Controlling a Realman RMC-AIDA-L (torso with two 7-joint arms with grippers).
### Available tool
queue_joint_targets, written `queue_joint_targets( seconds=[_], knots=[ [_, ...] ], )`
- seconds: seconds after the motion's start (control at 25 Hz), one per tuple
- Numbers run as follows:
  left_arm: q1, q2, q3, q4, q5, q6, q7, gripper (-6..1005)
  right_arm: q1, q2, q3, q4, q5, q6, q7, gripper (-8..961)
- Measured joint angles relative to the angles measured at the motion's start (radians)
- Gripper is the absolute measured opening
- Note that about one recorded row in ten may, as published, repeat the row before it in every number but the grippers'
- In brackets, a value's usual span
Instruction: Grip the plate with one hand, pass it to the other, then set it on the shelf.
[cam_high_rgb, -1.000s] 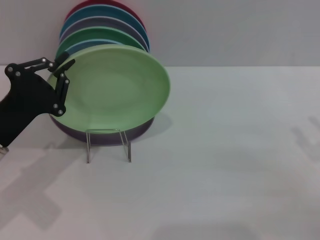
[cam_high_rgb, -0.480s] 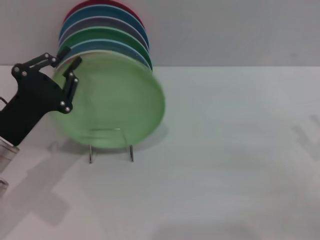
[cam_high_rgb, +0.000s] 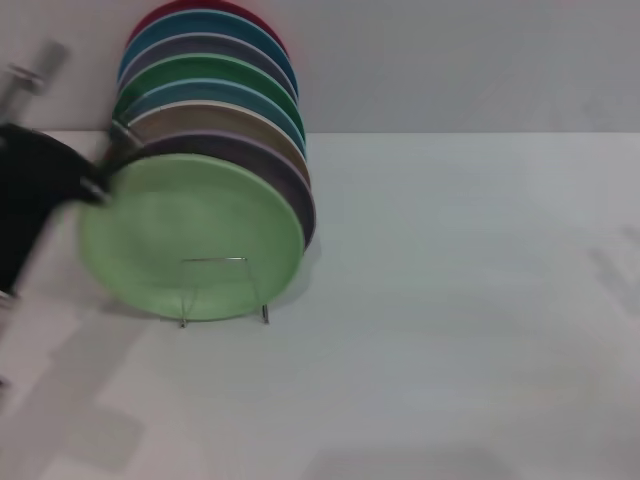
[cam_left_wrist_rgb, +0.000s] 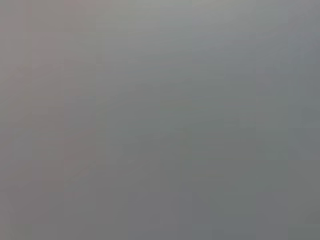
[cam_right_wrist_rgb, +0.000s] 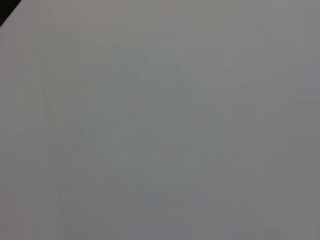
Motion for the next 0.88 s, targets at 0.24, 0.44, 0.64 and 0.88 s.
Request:
queue_joint_targets(
  seconds=[0.24, 0.44, 0.64, 0.88],
  knots=[
    [0.075, -0.008, -0.214, -0.114, -0.032, -0.006, -0.256, 595, 0.006, 0.012, 0.006, -0.091, 0.058, -0.007, -0.275, 751],
    [0.047, -0.007, -0.299, -0.011, -0.150, -0.159, -0.419, 680, 0.043, 0.014, 0.000, -0.251, 0.242, -0.114, -0.511, 752],
    [0.056, -0.005, -0.314, 0.020, -0.192, -0.329, -0.500, 680, 0.077, 0.014, -0.001, -0.296, 0.318, -0.315, -0.577, 752],
    [0.067, -0.010, -0.304, 0.023, -0.183, -0.379, -0.510, 680, 0.103, 0.014, -0.031, -0.332, 0.315, -0.345, -0.696, 753]
  ],
)
